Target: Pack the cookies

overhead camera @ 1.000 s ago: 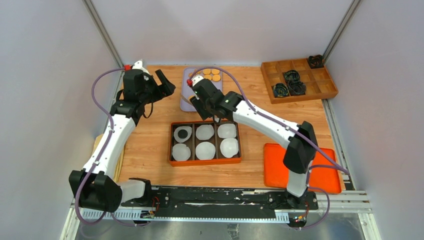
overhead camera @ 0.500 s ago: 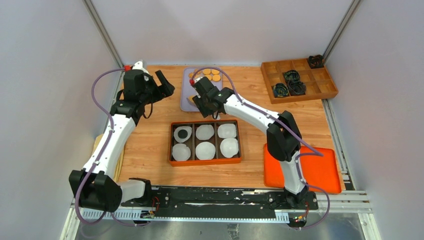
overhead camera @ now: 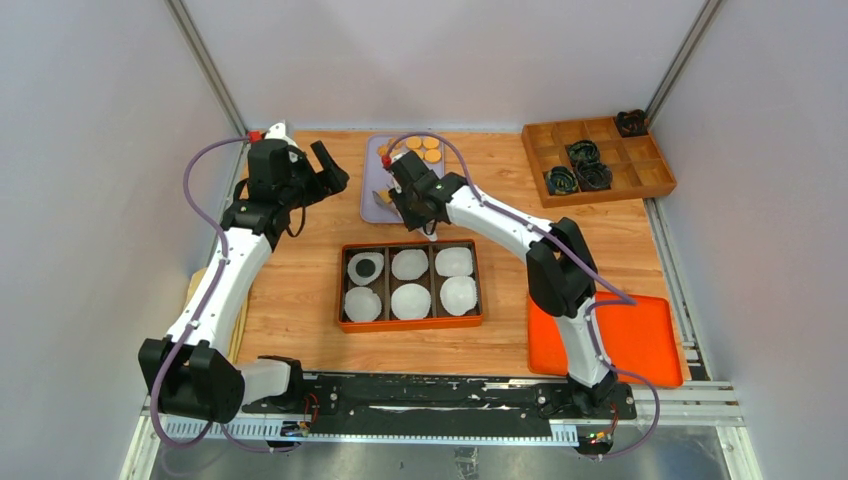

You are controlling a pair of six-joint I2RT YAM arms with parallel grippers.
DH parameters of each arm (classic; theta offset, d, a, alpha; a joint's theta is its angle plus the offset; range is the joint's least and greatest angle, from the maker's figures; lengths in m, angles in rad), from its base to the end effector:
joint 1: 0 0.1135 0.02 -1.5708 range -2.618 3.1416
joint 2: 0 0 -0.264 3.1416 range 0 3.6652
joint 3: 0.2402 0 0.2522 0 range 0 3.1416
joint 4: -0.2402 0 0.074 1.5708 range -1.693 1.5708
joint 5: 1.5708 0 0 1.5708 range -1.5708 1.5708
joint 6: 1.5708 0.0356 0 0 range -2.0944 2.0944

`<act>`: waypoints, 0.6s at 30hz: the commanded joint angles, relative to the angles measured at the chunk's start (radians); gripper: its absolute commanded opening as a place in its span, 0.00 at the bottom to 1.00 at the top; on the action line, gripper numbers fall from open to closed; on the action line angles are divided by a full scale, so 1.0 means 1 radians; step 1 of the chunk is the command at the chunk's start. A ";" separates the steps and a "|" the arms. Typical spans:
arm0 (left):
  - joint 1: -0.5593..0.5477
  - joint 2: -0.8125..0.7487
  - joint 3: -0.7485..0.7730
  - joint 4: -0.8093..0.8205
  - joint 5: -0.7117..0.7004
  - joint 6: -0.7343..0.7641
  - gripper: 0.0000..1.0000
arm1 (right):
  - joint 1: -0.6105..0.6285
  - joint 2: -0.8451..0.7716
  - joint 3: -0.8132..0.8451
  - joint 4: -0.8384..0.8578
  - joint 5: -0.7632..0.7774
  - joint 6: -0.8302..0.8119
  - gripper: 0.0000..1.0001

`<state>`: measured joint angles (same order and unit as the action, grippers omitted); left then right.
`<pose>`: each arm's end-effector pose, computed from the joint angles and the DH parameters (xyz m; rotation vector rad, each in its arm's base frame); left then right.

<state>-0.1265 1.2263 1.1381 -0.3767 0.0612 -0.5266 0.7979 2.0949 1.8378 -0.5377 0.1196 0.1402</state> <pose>0.2755 -0.0372 0.3511 -0.3725 2.0336 -0.4692 0.3388 0.3413 0.2598 -0.7135 2.2712 0.3126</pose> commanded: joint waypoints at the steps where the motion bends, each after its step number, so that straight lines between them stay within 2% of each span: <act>1: 0.002 -0.005 0.012 -0.008 -0.006 0.010 0.90 | -0.017 -0.024 0.021 0.007 -0.003 0.002 0.06; 5: 0.002 -0.026 0.020 -0.020 -0.014 0.012 0.90 | -0.015 -0.118 -0.021 0.007 -0.001 0.001 0.02; 11: 0.002 -0.047 0.025 -0.033 -0.019 0.009 0.90 | 0.000 -0.349 -0.170 0.014 -0.013 -0.002 0.01; 18: 0.002 -0.040 0.024 -0.033 -0.001 -0.005 0.89 | 0.094 -0.578 -0.385 -0.019 0.004 0.015 0.02</act>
<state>-0.1265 1.1995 1.1385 -0.4007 0.0521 -0.5285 0.8242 1.5997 1.5494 -0.5377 0.1101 0.1398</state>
